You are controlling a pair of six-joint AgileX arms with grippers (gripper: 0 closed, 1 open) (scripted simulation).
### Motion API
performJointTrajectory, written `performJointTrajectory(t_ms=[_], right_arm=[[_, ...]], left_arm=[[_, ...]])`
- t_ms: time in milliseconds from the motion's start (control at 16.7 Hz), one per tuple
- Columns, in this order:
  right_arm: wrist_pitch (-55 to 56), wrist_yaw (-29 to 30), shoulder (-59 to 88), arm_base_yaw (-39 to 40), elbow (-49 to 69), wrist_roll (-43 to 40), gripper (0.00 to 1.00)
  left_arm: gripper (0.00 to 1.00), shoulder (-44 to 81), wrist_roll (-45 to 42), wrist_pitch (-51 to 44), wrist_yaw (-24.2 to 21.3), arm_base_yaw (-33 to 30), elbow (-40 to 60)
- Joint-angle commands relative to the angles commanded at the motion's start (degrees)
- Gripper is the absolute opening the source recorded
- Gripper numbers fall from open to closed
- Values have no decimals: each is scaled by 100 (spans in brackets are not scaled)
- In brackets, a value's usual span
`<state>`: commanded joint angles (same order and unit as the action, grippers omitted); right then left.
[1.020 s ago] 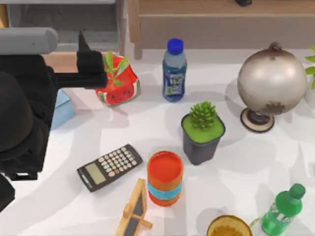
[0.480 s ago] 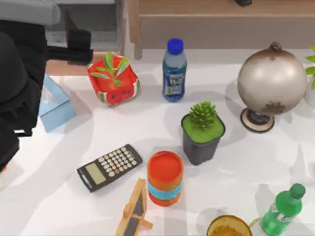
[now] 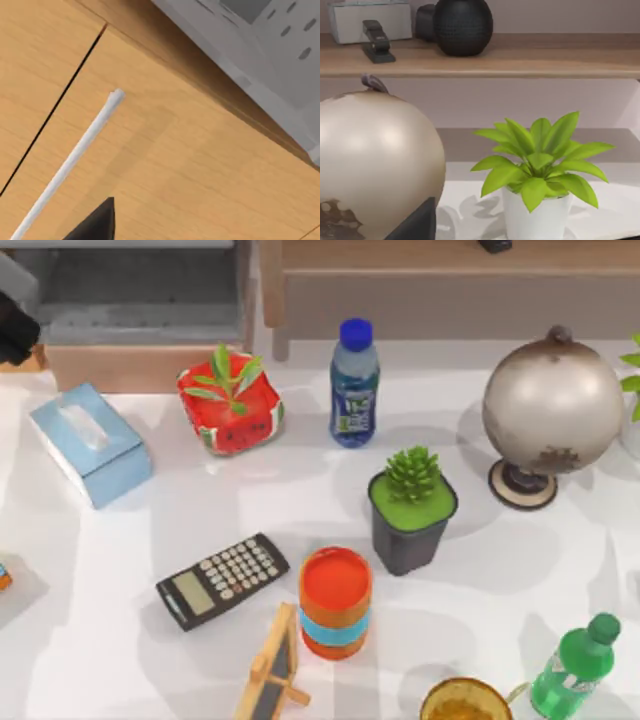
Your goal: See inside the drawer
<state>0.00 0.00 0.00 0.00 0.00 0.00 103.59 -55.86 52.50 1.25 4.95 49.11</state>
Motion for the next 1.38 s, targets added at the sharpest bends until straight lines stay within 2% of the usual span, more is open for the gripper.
performJointTrajectory(t_ms=[180, 360, 600, 1020, 1380], right_arm=[[0, 0, 0, 0, 0, 0, 100], [0, 0, 0, 0, 0, 0, 100], [0, 0, 0, 0, 0, 0, 100], [0, 0, 0, 0, 0, 0, 100], [0, 0, 0, 0, 0, 0, 100]], left_arm=[[100, 1111, -1554, 580, -1066, 888, 528], [100, 1990, -2702, 1064, -1971, 1501, 986], [100, 2638, -3427, 1440, -2706, 1874, 1352], [100, 2700, -3486, 1460, -2774, 1877, 1388], [100, 2993, -3489, 1160, -2657, 1768, 2001]])
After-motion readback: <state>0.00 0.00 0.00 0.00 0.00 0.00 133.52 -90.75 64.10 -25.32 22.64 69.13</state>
